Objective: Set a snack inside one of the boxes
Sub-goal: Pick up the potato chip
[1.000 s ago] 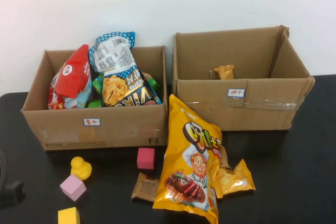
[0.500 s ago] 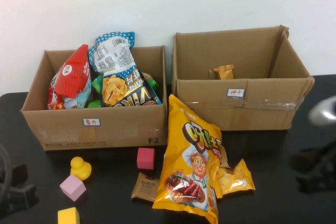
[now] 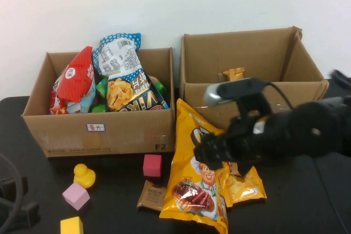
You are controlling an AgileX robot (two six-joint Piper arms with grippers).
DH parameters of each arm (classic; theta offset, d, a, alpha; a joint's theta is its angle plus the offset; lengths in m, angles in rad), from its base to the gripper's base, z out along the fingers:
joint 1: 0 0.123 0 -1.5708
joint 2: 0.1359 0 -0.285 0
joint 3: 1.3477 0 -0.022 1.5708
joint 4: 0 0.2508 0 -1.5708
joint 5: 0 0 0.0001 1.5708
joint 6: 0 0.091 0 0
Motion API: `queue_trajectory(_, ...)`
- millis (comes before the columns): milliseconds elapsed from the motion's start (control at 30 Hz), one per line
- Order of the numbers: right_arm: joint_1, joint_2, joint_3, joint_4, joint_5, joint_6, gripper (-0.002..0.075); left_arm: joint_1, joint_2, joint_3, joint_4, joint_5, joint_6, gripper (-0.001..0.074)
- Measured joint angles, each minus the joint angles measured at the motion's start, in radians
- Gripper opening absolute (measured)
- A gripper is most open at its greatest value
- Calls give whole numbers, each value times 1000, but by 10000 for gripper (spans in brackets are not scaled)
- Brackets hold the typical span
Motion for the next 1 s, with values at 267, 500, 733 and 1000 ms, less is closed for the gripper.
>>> queue_trajectory(267,0,230,-166,42,-6,2,578,0,0,0,2,9,2,-1)
queue_trajectory(500,0,341,-209,42,29,19,578,0,0,0,2,10,2,-1)
queue_trajectory(733,0,352,-218,-18,102,25,511,0,0,0,2,13,2,-1)
queue_trajectory(1000,0,348,-226,-38,157,28,209,0,0,0,0,15,6,-1)
